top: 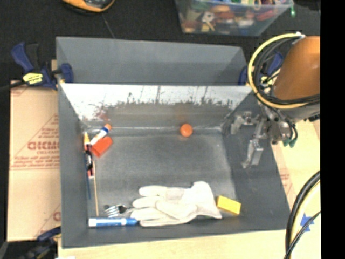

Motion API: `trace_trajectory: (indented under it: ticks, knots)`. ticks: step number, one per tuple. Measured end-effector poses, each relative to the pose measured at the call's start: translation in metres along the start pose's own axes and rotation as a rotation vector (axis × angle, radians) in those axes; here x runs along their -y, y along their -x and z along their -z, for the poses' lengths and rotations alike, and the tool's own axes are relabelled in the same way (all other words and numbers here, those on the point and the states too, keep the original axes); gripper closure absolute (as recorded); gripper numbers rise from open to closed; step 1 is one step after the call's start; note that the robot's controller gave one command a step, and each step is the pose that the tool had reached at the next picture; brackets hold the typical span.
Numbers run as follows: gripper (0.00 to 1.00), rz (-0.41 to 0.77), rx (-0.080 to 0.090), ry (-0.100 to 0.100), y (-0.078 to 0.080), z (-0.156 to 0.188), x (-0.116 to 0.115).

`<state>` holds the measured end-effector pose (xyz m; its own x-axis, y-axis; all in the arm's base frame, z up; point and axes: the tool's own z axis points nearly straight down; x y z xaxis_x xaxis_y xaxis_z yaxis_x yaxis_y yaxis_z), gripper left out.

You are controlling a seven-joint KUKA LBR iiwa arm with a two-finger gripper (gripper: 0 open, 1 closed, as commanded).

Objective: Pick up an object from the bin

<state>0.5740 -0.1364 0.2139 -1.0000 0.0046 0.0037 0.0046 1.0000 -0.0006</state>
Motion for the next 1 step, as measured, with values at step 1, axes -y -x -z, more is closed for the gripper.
trace_trajectory:
  ticks: [1]
  knots:
    - [0.0, 0.005, 0.008, -0.001, 0.0014, 0.0052, -0.0009]
